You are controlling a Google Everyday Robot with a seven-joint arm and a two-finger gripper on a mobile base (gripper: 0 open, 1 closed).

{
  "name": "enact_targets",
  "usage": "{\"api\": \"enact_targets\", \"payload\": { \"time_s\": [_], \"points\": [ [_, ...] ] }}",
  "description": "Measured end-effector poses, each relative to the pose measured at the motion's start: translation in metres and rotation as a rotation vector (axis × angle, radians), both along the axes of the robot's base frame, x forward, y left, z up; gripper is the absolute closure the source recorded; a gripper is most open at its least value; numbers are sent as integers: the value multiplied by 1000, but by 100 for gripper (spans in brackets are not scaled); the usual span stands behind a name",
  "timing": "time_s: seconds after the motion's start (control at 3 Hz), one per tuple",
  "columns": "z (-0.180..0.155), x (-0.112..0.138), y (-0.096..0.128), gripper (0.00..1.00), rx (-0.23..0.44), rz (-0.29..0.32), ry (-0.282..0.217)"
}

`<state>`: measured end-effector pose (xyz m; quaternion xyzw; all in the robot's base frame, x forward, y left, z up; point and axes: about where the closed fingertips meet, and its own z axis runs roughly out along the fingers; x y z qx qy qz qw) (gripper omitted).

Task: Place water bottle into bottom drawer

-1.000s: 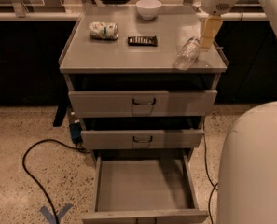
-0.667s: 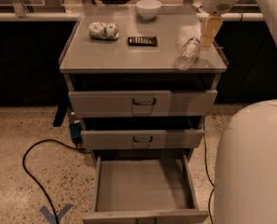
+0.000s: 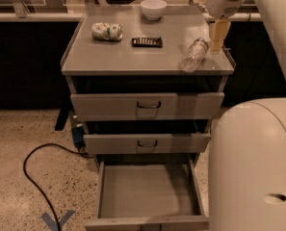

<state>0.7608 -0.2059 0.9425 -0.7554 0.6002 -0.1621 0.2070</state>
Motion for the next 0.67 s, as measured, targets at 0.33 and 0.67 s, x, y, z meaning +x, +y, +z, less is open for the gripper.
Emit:
{"api": "enact_targets", "payload": {
  "time_s": [0.33,0.67],
  "points": [
    [-7,-5,-2,0,-53,75,43],
    [-14,-5,-4,0,-116,109,79]
  ]
}}
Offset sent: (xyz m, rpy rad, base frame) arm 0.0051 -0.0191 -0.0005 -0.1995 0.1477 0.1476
